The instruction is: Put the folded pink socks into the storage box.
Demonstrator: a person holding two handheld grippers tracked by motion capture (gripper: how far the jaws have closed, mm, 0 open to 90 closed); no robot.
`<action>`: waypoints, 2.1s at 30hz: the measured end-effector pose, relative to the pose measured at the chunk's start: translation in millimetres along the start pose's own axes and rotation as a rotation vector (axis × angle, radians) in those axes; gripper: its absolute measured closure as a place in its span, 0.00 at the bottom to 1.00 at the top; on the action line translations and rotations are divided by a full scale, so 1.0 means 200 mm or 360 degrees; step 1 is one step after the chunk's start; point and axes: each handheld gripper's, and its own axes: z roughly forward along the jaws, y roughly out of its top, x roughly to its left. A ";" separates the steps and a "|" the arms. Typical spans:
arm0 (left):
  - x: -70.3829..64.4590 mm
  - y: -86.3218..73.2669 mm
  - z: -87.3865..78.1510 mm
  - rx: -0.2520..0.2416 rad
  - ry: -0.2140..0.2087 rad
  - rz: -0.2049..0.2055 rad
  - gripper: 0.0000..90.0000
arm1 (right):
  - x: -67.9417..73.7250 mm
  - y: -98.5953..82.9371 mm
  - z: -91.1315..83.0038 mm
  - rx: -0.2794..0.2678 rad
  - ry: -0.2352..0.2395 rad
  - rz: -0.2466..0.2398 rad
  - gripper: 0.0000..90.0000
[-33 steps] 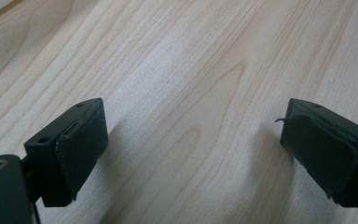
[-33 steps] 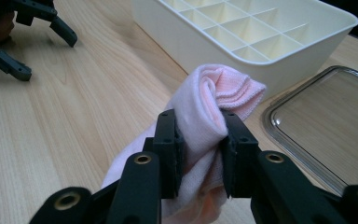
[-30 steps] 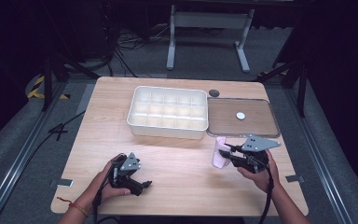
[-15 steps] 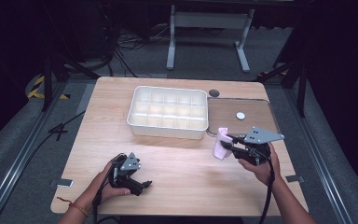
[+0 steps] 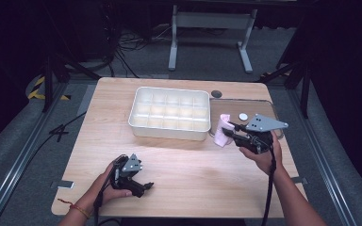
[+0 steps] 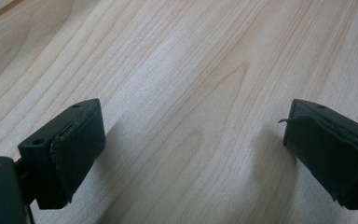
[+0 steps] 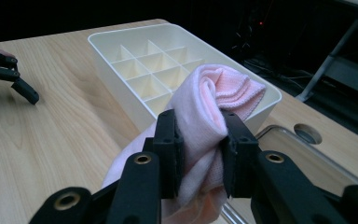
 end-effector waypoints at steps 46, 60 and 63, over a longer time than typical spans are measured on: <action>0.00 0.00 0.00 -0.0001 0.0001 0.0003 0.06 | -0.01 0.22 0.40 0.0193 -0.0093 -0.0149 0.79; 0.00 0.00 0.00 0.0000 0.0001 0.0001 0.06 | 0.03 0.18 0.53 0.0341 -0.0071 -0.0230 0.79; 0.00 0.00 0.00 0.0000 -0.0001 0.0000 0.06 | 0.04 0.16 0.56 0.0377 -0.0094 -0.0234 0.79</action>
